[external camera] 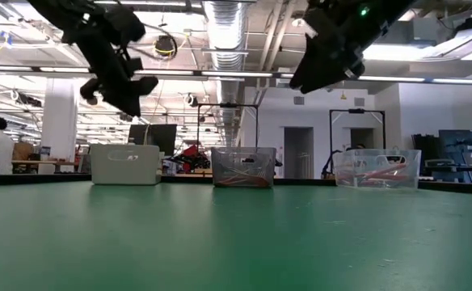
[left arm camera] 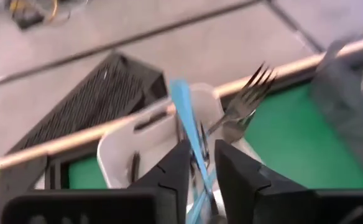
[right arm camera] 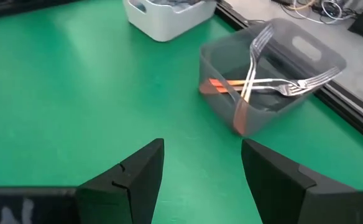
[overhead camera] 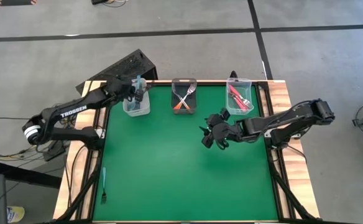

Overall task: Sort silverware by color (type)
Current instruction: Put the blue fork into the white bin

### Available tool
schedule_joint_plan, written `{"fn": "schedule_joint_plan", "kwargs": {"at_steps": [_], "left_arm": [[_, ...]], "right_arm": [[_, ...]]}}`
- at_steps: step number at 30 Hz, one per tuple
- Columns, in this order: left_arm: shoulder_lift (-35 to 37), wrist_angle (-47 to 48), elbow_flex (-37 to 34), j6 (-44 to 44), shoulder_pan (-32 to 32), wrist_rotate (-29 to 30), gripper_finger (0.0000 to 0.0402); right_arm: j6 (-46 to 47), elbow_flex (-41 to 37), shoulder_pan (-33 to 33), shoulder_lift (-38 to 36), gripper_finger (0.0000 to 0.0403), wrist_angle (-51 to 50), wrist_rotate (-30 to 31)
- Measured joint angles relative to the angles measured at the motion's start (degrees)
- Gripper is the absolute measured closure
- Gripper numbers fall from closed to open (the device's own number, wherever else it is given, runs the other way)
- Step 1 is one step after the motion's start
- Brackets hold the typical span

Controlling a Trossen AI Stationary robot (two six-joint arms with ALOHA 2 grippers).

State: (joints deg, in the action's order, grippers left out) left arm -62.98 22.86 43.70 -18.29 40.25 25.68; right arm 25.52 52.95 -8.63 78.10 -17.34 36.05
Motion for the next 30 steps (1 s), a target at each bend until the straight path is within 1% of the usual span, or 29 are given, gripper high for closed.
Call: {"fn": "schedule_joint_plan", "kwargs": {"at_steps": [3, 5, 6, 8, 10, 12, 14, 16, 18, 21, 24, 27, 30], "left_arm": [[-1.98, 2.21, 0.0, -0.82, 0.67, -0.16, 0.0315], [-2.34, 3.01, 0.0, -0.87, 0.7, -1.5, 0.03], [-2.13, 3.4, 0.0, -0.76, 0.44, -3.21, 0.0294], [-0.88, 3.83, 0.0, 0.3, -0.67, -8.67, 0.0286], [1.31, 5.56, 0.0, 0.25, -2.85, -13.11, 0.0282], [3.87, 8.9, 0.0, -0.77, -6.59, -14.26, 0.0282], [6.6, 14.63, 0.0, -3.67, -12.6, -12.79, 0.0285], [8.65, 20.47, 0.0, -9.25, -20.09, -9.76, 0.0289], [9.95, 26.41, 0.0, -17.44, -28.13, -7.71, 0.0294], [9.94, 32.6, 0.0, -30.56, -41.07, -7.43, 0.03], [7.7, 34.61, 0.0, -44.43, -54.12, -7.05, 0.0304], [3.17, 33.71, 0.0, -58.05, -67.61, -7.72, 0.0309], [-2.47, 31.54, 0.02, -69.37, -77.75, -10.48, 0.0314]], "right_arm": [[0.0, 0.0, -1.04, -1.12, 0.0164, -0.03, 0.02], [0.0, 0.0, -1.68, -1.73, 0.0164, -0.15, 0.04], [0.0, 0.0, -1.91, -1.91, 0.0164, -0.01, 0.07], [0.0, 0.0, -2.28, -2.37, 0.0164, -0.44, 0.1], [0.0, 0.0, -2.27, -2.51, 0.0164, -0.22, 0.13], [0.0, 0.0, -2.27, -2.51, 0.0164, -0.63, 0.11], [0.0, 0.0, -2.26, -2.51, 0.0164, -0.64, 0.13], [0.0, 0.0, -2.25, -2.51, 0.0164, -0.59, 0.15], [0.01, 0.0, -2.25, -2.51, 0.0164, -0.59, 0.16], [0.02, 0.0, -2.25, -2.51, 0.0164, 0.08, 0.18], [0.16, 0.0, -2.33, -2.51, 0.0164, 0.36, 0.22], [1.49, 0.0, -3.2, -2.29, 0.0164, -0.16, 0.68], [1.5, 0.0, -4.53, -1.88, 0.0164, -0.08, 1.38]]}}
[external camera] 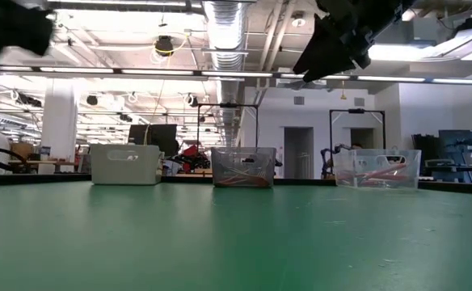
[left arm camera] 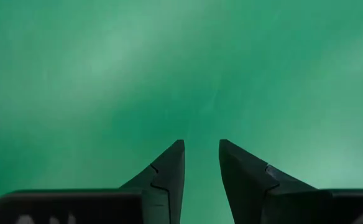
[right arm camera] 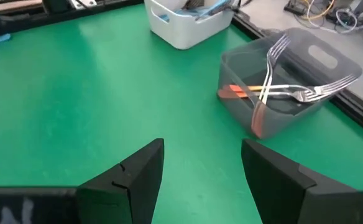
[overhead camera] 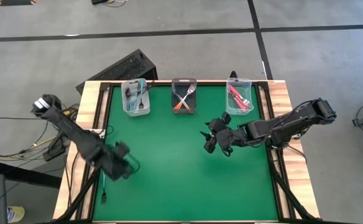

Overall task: Sort silverware by color (type)
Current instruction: Put the blue fork into the white bin

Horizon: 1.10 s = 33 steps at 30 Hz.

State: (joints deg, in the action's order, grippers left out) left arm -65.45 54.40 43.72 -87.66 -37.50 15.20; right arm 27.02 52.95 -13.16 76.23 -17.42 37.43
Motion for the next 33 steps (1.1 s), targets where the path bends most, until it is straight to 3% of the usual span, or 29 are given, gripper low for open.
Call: {"fn": "schedule_joint_plan", "kwargs": {"at_steps": [5, 12, 20, 27, 33], "left_arm": [[-8.68, -1.73, 0.78, -16.99, -11.2, -7.56, 0.032], [-16.97, -1.49, 4.46, -30.61, -19.06, -16.6, 0.032], [-22.29, -1.41, 5.14, -36.98, -24.13, -19.22, 0.032], [-23.52, -1.43, 5.07, -36.05, -25.21, -22.92, 0.032], [-23.48, -4.58, 3.7, -33.28, -27.39, -22.61, 0.032]], "right_arm": [[0.04, 0.02, -1.42, -0.04, 0.0164, 0.55, 1.69], [0.03, 0.02, -1.59, -0.04, 0.0164, 0.88, 1.73], [-0.32, 0.02, -1.57, -0.04, 0.0164, 0.86, 1.71], [-0.48, 0.02, -1.57, -0.04, 0.0164, 0.87, 1.71], [-0.49, 0.02, -1.57, -0.04, 0.0164, 0.76, 1.69]]}}
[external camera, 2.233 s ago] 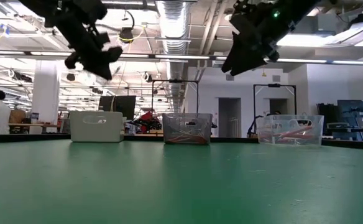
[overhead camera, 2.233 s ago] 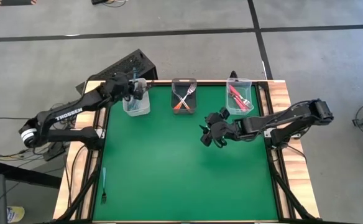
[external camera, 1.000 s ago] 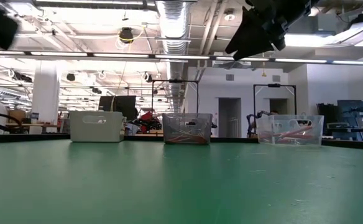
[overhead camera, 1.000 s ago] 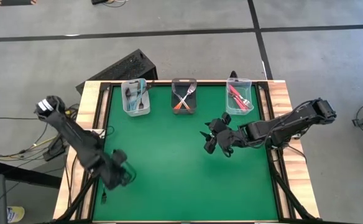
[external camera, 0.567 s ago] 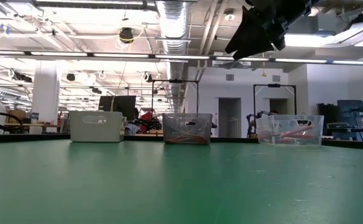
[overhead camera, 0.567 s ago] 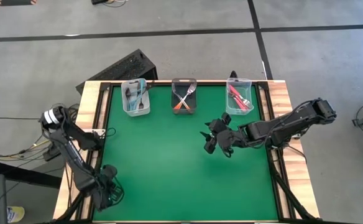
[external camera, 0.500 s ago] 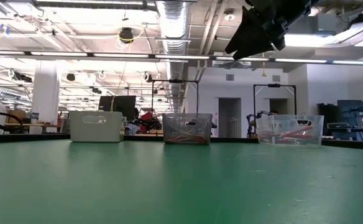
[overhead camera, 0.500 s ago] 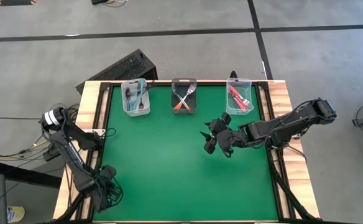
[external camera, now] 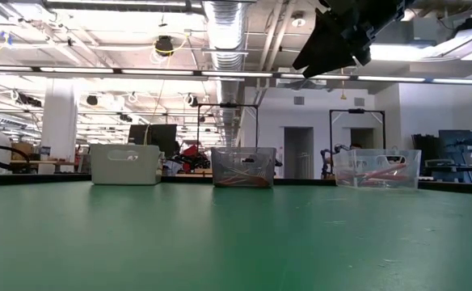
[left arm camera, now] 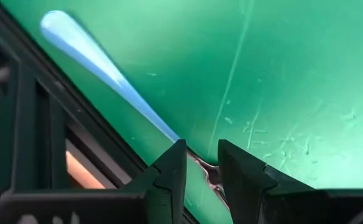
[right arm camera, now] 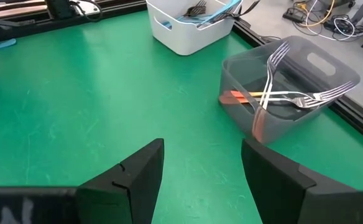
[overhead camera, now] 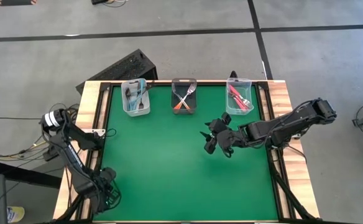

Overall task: Sort silverware by color (type)
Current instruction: Put the blue fork into the white bin

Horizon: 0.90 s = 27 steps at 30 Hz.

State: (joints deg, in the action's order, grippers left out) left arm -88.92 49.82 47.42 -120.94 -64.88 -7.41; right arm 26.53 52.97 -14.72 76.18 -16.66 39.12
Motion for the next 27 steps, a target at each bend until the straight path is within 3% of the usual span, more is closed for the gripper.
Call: {"fn": "schedule_joint_plan", "kwargs": {"at_steps": [12, 23, 27], "left_arm": [[-0.2, -0.15, -0.66, 3.17, 0.7, -1.57, 0.0324], [-2.67, -1.42, -0.59, 16.45, 0.15, -0.97, 0.0377], [-2.7, -5.4, -0.04, 22.18, 1.0, 2.8, 0.0384]], "right_arm": [[0.19, 0.0, -1.89, 0.0, 0.0164, -0.04, -0.01], [0.47, 0.0, -3.28, 0.0, 0.0164, -0.83, -0.03], [0.47, 0.0, -3.72, 0.0, 0.0164, -0.79, -0.03]]}}
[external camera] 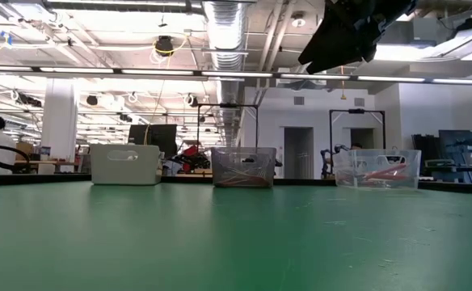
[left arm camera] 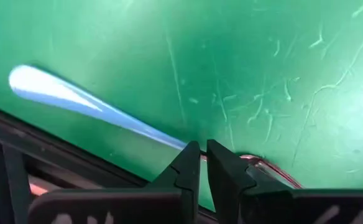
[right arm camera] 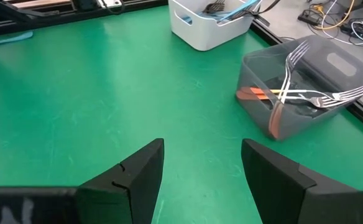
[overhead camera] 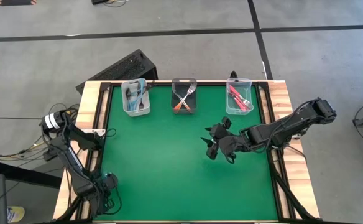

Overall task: Sort silverware by color (type)
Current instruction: Put the blue fork into the white bin

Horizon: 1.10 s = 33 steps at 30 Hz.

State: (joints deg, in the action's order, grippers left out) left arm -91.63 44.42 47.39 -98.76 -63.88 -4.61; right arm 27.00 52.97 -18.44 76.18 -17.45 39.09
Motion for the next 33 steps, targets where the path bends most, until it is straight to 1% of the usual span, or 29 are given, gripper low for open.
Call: {"fn": "schedule_joint_plan", "kwargs": {"at_steps": [5, 7, 10, 12, 14, 16, 18, 20, 22, 25, 27, 30, 33], "left_arm": [[-0.54, 2.75, 3.61, 6.0, 3.41, 8.64, 0.0386], [-0.57, 6.85, 4.79, 8.31, 4.23, 12.09, 0.0386], [-0.47, 6.16, 6.36, 10.69, 5.36, 14.66, 0.0386], [-0.44, 7.47, 6.33, 10.73, 6.27, 14.78, 0.0386], [-0.44, 8.25, 6.29, 8.64, 6.68, 15.62, 0.0383], [-0.42, 9.54, 6.32, 6.23, 6.88, 17.83, 0.0375], [-0.37, 9.9, 6.2, 4.94, 6.89, 21.52, 0.0361], [-0.36, 7.75, 5.47, 4.73, 7.03, 23.34, 0.0343], [-0.33, 6.46, 4.48, 4.81, 7.35, 22.97, 0.0321], [-0.31, 4.48, 2.34, 4.55, 7.67, 19.44, 0.029], [-0.25, 4.4, 0.83, 3.2, 7.7, 18.19, 0.0275], [0.05, 2.3, -1.28, 2.1, 7.65, 16.88, 0.0271], [0.12, 0.63, -2.51, 3.52, 7.95, 16.17, 0.0292]], "right_arm": [[0.02, 0.0, 0.17, 0.0, 0.0164, 0.2, 0.0], [0.04, 0.0, 0.2, 0.0, 0.0164, 0.17, 0.02], [0.04, 0.0, 0.2, 0.0, 0.0164, 0.32, -0.02], [0.04, 0.0, 0.22, 0.0, 0.0164, 0.51, -0.02], [0.04, 0.0, 0.2, 0.0, 0.0164, 0.44, -0.02], [0.04, 0.0, 0.2, 0.0, 0.0164, 0.44, -0.02], [0.04, 0.0, 0.2, 0.0, 0.0164, 0.42, -0.02], [0.04, 0.0, 0.2, 0.0, 0.0164, 0.36, -0.02], [0.03, 0.0, 0.2, 0.0, 0.0164, 0.27, -0.02], [0.02, 0.0, 0.2, 0.0, 0.0164, 0.13, -0.02], [0.02, 0.0, 0.2, 0.0, 0.0164, 0.13, -0.02], [0.02, 0.0, 0.2, 0.0, 0.0164, 0.13, -0.02], [0.01, 0.0, 0.2, 0.0, 0.0164, 0.13, -0.02]]}}
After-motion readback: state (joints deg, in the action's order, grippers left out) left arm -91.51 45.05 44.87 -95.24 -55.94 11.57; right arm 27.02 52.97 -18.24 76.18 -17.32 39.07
